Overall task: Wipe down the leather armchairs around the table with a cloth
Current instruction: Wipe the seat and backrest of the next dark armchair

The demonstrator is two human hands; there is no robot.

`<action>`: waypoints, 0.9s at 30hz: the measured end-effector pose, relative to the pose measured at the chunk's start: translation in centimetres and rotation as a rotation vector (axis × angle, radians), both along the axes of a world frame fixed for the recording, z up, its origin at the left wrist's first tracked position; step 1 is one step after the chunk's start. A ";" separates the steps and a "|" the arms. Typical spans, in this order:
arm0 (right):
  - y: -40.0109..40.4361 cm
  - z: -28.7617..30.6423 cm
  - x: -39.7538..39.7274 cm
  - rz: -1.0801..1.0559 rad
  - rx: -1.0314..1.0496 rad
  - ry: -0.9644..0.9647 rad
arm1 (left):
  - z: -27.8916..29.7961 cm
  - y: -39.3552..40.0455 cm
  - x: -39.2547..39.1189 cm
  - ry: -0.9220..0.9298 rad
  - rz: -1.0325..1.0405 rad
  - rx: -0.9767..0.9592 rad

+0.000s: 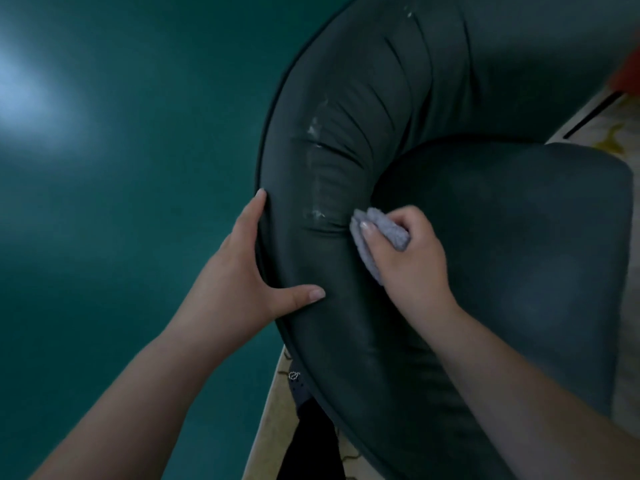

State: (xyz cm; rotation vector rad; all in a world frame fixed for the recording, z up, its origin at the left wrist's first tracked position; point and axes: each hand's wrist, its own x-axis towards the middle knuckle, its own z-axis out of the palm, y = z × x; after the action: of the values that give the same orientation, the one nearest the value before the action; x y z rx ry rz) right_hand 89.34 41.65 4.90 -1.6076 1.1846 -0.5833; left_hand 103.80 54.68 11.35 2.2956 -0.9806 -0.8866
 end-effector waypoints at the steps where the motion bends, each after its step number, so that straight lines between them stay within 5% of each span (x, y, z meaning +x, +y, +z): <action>1: 0.4 1.1 1.5 0.011 -0.054 -0.058 | 0.0 -0.3 0.7 -0.003 -0.034 0.006; 6: 1.7 3.2 7.2 0.249 -0.308 -0.027 | -0.2 -1.1 3.3 0.000 -0.167 0.004; 10: 1.5 2.5 6.8 0.207 -0.339 0.007 | 0.1 -1.5 4.5 -0.028 -0.237 0.028; 17: -1.2 0.8 5.0 -0.028 0.075 -0.075 | 0.1 -2.5 5.6 -0.033 -0.306 0.059; 27: -4.1 -3.7 4.0 -0.150 0.322 -0.071 | -0.3 -4.7 6.4 0.086 -0.259 -0.004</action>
State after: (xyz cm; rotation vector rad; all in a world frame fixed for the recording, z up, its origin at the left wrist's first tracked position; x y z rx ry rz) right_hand 93.31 37.54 1.17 -1.2246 1.2817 -0.5105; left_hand 110.16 50.03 11.03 2.1384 -1.2585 -1.0765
